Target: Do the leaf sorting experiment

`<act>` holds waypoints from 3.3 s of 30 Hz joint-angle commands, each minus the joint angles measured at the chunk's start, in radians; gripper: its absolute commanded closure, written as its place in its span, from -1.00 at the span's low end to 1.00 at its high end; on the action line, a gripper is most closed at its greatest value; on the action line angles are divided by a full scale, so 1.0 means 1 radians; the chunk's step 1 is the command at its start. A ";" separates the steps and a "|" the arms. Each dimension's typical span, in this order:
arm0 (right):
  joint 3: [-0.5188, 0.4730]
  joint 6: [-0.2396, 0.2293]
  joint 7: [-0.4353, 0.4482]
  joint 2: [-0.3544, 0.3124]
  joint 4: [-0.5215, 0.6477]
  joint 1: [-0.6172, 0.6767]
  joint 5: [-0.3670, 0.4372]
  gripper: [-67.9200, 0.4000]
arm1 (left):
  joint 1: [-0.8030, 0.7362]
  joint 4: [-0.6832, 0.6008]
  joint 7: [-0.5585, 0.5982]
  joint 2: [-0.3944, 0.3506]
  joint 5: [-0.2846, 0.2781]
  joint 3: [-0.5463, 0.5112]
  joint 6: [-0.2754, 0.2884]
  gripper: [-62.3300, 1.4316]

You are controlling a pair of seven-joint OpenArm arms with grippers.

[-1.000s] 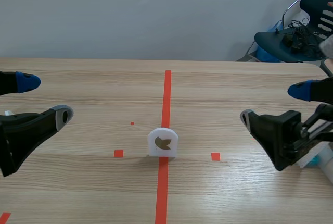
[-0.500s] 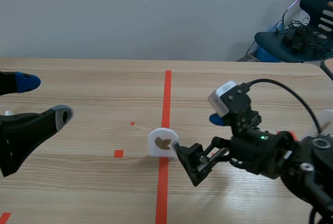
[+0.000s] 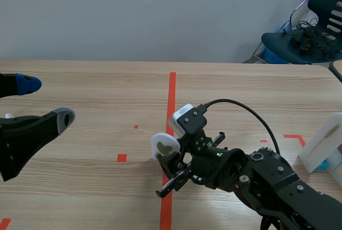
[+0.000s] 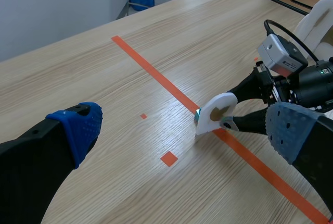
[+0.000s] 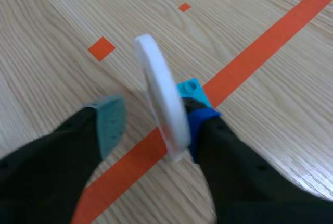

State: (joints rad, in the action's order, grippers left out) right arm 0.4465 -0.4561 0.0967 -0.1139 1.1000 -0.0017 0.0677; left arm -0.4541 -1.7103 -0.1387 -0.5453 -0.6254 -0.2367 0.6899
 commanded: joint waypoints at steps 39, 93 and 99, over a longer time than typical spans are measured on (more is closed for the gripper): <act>-0.623 0.046 -0.131 -0.080 0.280 0.325 0.171 0.88 | 0.006 -0.003 0.037 0.005 -0.014 -0.005 0.001 -1.00; -0.537 0.102 -0.214 -0.345 1.075 0.697 0.364 -1.00 | -0.031 -0.003 -0.011 -0.004 -0.014 -0.003 0.006 -1.00; -0.537 0.102 -0.214 -0.345 1.075 0.697 0.363 -1.00 | -0.031 -0.003 -0.011 -0.004 -0.014 -0.003 0.006 -1.00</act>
State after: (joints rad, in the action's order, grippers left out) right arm -0.0784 -0.3584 -0.1287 -0.4595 2.1765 0.7094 0.4240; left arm -0.4877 -1.7096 -0.1612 -0.5461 -0.6254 -0.2367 0.6926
